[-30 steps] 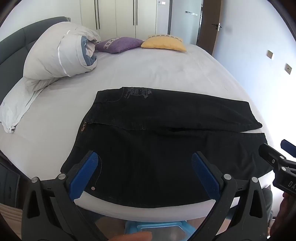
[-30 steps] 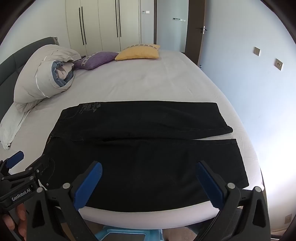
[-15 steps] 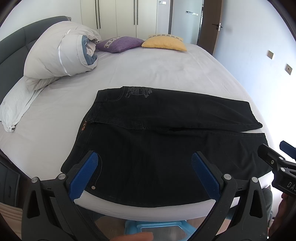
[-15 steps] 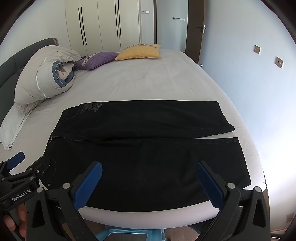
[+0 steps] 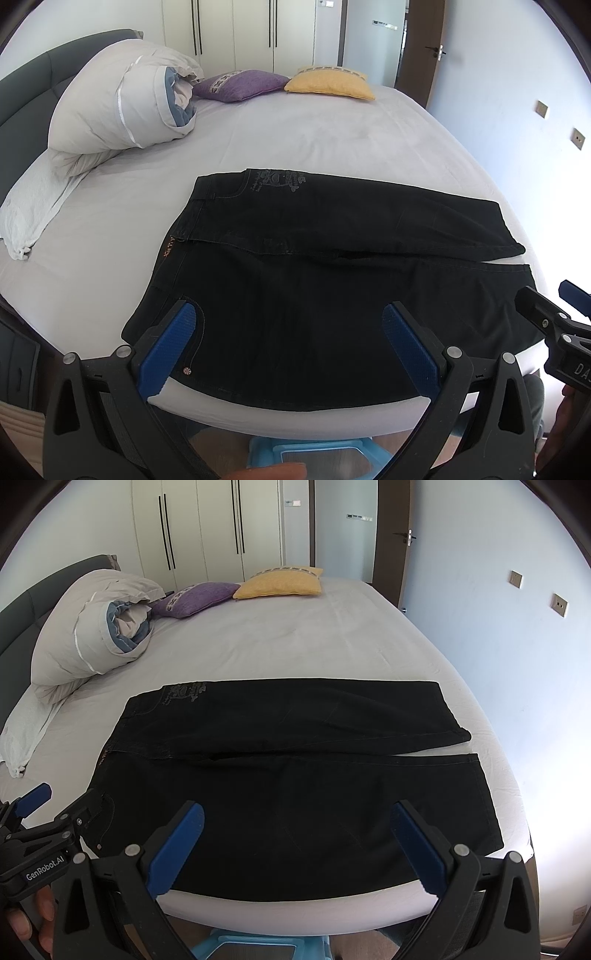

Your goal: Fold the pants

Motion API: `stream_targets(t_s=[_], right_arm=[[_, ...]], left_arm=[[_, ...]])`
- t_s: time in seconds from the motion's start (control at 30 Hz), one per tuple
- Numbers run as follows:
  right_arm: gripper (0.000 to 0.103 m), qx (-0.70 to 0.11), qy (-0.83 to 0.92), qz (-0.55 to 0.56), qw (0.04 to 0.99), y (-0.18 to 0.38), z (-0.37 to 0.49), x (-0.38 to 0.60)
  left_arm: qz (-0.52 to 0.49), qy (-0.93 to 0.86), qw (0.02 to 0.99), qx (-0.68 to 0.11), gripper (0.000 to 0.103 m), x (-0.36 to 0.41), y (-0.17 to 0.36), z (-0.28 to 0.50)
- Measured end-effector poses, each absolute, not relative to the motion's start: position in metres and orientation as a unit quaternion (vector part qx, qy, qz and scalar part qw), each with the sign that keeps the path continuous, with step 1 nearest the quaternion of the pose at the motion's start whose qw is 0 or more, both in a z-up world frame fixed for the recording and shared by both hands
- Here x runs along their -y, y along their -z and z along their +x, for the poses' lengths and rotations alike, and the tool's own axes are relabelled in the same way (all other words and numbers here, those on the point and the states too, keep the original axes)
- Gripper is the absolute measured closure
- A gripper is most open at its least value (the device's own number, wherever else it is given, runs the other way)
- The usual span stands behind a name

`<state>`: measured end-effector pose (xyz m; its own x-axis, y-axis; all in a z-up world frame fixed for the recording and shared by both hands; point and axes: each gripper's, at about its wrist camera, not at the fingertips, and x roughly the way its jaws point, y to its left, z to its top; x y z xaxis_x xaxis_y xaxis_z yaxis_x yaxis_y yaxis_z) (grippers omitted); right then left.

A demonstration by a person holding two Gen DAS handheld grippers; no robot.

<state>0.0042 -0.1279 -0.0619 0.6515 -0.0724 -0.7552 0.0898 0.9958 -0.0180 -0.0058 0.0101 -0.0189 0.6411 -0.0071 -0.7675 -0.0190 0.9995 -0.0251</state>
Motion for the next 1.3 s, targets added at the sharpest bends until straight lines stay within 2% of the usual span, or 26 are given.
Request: stream_targets(t_s=[1.3], right_arm=[[0.000, -0.416, 0.041, 0.013, 0.909, 0.0606, 0.0041, 0.1259]], left_arm=[[-0.016, -0.004, 0.904, -0.427, 0.000, -0.0134, 0.0228, -0.0068]])
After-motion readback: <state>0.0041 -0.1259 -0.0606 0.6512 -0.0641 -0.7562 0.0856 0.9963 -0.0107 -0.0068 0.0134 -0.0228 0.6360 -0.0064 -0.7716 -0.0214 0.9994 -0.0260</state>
